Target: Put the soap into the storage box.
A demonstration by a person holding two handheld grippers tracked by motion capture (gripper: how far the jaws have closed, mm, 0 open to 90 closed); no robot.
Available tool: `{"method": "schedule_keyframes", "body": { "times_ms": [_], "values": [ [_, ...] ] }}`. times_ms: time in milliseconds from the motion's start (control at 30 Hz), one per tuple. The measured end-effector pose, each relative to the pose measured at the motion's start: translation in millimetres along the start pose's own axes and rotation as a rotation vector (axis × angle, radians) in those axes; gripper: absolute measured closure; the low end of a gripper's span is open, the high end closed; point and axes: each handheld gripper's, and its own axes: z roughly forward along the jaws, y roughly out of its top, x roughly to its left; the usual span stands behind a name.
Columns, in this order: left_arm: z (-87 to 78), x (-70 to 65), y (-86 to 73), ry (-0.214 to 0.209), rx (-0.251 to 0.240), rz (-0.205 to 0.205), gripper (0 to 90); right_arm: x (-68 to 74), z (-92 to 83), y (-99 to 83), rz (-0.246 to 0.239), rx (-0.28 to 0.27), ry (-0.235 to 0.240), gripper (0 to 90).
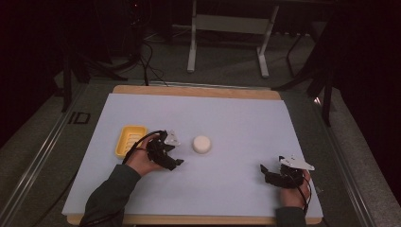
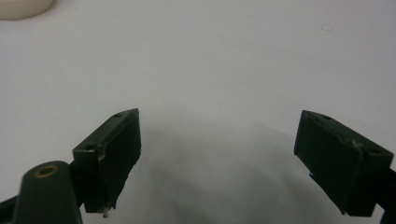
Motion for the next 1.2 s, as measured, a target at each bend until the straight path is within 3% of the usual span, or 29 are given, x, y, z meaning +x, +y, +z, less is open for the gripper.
{"method": "schedule_keyframes", "body": {
  "times_ms": [1200],
  "values": [
    [23.2, 15.7, 33.2, -0.032, 0.055, 0.001, 26.0, -0.3, 0.1, 0.0, 0.000, 0.001, 0.002, 14.7]
  ]
}}
